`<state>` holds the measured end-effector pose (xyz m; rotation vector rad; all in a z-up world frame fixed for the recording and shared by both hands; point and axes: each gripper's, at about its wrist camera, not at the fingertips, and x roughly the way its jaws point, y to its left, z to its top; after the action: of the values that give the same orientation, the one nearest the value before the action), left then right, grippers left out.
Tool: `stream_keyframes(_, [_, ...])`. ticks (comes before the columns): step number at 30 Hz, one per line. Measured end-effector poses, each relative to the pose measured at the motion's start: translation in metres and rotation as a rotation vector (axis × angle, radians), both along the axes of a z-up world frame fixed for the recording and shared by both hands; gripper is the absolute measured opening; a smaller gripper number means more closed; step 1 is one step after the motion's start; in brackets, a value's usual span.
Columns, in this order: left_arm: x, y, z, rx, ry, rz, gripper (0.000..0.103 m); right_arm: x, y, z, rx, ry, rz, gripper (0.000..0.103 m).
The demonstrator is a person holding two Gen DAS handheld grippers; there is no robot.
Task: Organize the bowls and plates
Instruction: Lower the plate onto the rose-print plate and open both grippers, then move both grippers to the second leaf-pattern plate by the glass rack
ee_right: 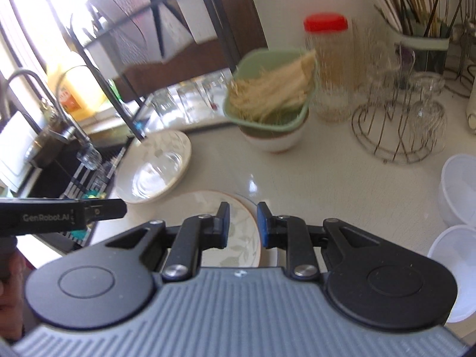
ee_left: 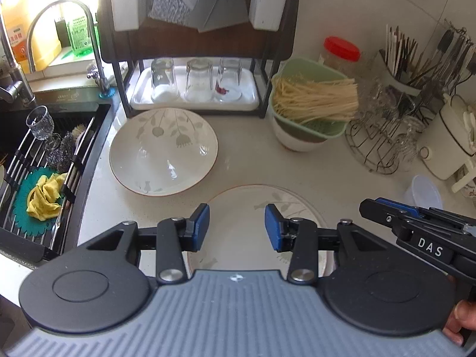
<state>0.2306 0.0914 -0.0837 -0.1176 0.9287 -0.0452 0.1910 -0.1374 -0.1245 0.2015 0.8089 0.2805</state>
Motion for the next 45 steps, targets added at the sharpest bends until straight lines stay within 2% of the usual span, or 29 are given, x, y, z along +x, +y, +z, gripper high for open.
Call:
stream_keyframes(9, [-0.035, -0.020, 0.022, -0.021, -0.041, 0.013, 0.047, -0.032, -0.014, 0.034, 0.040, -0.084, 0.037, 0.024])
stream_keyframes(13, [-0.053, -0.029, 0.030, -0.025, -0.059, 0.021, 0.054, -0.050, -0.022, 0.046, 0.042, -0.115, 0.041, 0.024])
stream_keyframes(18, [-0.076, -0.040, 0.036, -0.004, -0.068, 0.016, 0.056, -0.069, -0.034, 0.054, 0.047, -0.145, 0.038, 0.024])
stream_keyframes(21, [-0.088, -0.044, 0.037, -0.009, -0.066, 0.029, 0.062, -0.080, -0.039, 0.056, 0.015, -0.159, 0.019, 0.030])
stream_keyframes(22, [-0.092, -0.044, 0.037, -0.008, -0.067, 0.034, 0.065, -0.083, -0.041, 0.056, 0.008, -0.162, 0.018, 0.036])
stream_keyframes(24, [-0.100, -0.047, 0.037, -0.004, -0.073, 0.038, 0.072, -0.088, -0.045, 0.054, 0.004, -0.164, 0.018, 0.059])
stream_keyframes(25, [-0.105, -0.048, 0.037, -0.002, -0.078, 0.042, 0.076, -0.089, -0.048, 0.053, 0.007, -0.164, 0.018, 0.080])
stream_keyframes(26, [-0.109, -0.049, 0.038, -0.001, -0.083, 0.050, 0.078, -0.092, -0.050, 0.052, 0.010, -0.164, 0.016, 0.092])
stream_keyframes(29, [-0.122, -0.052, 0.039, -0.020, -0.097, 0.063, 0.086, -0.100, -0.057, 0.049, 0.005, -0.175, 0.013, 0.093])
stream_keyframes(31, [-0.130, -0.055, 0.040, -0.028, -0.104, 0.078, 0.095, -0.103, -0.062, 0.047, 0.016, -0.164, 0.007, 0.093])
stream_keyframes(35, [-0.138, -0.057, 0.037, -0.025, -0.099, 0.098, 0.097, -0.112, -0.069, 0.044, 0.017, -0.160, -0.001, 0.093])
stream_keyframes(39, [-0.134, -0.054, 0.028, -0.024, -0.054, 0.115, 0.097, -0.117, -0.071, 0.038, 0.009, -0.150, -0.004, 0.093])
stream_keyframes(45, [-0.133, -0.035, 0.030, 0.019, -0.071, 0.156, 0.097, -0.117, -0.060, 0.032, 0.019, -0.118, 0.028, 0.093])
